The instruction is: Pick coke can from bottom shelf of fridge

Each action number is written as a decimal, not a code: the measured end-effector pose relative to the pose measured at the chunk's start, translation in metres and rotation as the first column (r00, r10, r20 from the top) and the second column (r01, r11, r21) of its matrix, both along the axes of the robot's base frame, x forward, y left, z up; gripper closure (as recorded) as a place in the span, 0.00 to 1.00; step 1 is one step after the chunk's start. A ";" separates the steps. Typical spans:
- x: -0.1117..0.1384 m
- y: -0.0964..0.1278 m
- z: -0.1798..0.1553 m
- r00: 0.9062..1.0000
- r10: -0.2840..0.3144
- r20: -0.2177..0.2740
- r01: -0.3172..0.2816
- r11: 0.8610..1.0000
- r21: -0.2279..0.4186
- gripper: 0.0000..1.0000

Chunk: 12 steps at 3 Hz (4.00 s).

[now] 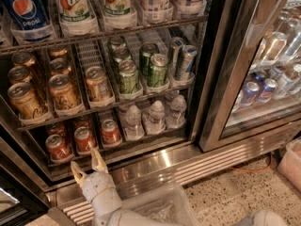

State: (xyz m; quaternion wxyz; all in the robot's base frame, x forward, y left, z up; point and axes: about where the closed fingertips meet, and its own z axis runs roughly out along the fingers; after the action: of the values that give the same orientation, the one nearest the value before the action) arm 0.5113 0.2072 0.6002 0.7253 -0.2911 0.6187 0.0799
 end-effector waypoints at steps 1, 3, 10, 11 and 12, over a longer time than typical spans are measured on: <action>0.006 -0.003 0.000 1.000 -0.030 0.008 0.030 0.999 0.015 0.40; 0.022 -0.004 0.000 0.998 -0.057 0.009 0.057 0.998 0.032 0.37; 0.077 -0.006 -0.016 0.997 -0.025 -0.071 0.029 0.998 0.051 0.30; 0.076 -0.004 -0.016 0.997 -0.020 -0.072 0.023 0.999 0.047 0.15; 0.081 0.001 -0.017 0.997 -0.007 -0.071 0.010 0.999 0.039 0.27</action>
Offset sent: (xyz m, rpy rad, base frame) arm 0.0217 -0.0054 -0.0002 0.0358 -0.0182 -0.0688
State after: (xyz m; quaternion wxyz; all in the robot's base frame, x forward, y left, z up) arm 0.5923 0.2084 0.5834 0.7088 -0.2712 0.6436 0.0991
